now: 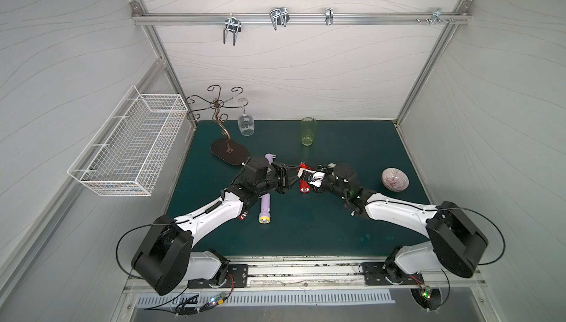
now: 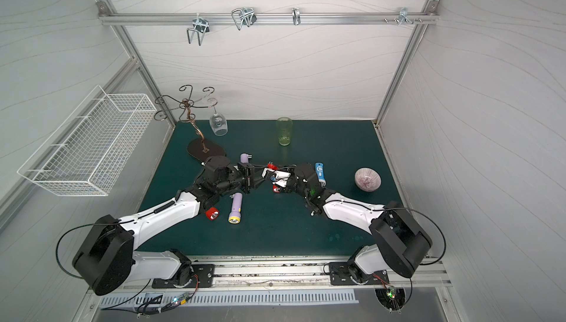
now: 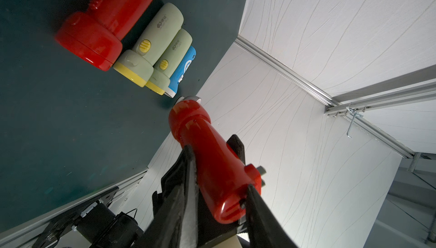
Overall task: Close the plug at the bottom of the flashlight
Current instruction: Close the plug of the flashlight.
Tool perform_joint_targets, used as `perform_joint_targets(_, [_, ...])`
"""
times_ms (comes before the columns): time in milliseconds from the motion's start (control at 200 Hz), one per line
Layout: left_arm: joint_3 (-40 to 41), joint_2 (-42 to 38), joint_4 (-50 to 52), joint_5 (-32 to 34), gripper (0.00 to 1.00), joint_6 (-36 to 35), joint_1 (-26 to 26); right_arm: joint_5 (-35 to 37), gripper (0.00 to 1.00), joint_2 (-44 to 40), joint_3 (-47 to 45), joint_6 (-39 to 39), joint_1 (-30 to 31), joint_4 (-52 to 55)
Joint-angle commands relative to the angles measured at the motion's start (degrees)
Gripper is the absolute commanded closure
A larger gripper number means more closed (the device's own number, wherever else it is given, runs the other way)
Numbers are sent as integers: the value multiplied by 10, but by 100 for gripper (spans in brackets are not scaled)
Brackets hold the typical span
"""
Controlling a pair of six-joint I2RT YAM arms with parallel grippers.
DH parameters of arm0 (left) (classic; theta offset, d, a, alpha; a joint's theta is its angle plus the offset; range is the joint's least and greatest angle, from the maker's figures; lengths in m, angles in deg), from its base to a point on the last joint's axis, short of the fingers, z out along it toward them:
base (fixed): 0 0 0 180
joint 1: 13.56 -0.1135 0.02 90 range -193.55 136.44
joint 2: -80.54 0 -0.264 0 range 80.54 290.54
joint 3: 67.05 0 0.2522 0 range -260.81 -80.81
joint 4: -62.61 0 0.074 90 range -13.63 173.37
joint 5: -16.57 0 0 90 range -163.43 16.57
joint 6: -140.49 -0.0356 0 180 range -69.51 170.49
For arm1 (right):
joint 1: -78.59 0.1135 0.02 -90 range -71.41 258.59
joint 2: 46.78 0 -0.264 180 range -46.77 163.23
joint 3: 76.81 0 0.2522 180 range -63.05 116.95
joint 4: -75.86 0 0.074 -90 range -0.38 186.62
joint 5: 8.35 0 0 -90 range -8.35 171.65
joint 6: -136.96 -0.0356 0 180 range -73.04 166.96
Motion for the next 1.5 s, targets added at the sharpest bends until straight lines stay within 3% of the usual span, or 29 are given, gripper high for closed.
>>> perform_joint_targets(0, [-24,1,-28,-10,55,24,5,-5,100,5,11,0,3,-27])
perform_joint_targets(260, [-29,14,-37,-13,61,25,12,-1,100,13,11,7,6,-28])
perform_joint_targets(845, [-29,29,-51,-10,87,26,23,-6,100,1,19,10,16,-35])
perform_joint_targets(981, [-22,26,-79,-8,85,24,21,11,100,-7,11,5,16,-38])
perform_joint_targets(1331, [24,-20,-1,-12,82,-88,-55,87,100,-31,-17,-27,16,-23])
perform_joint_targets(1496, [25,-26,39,-15,82,-179,-102,105,100,-46,-21,-41,16,0])
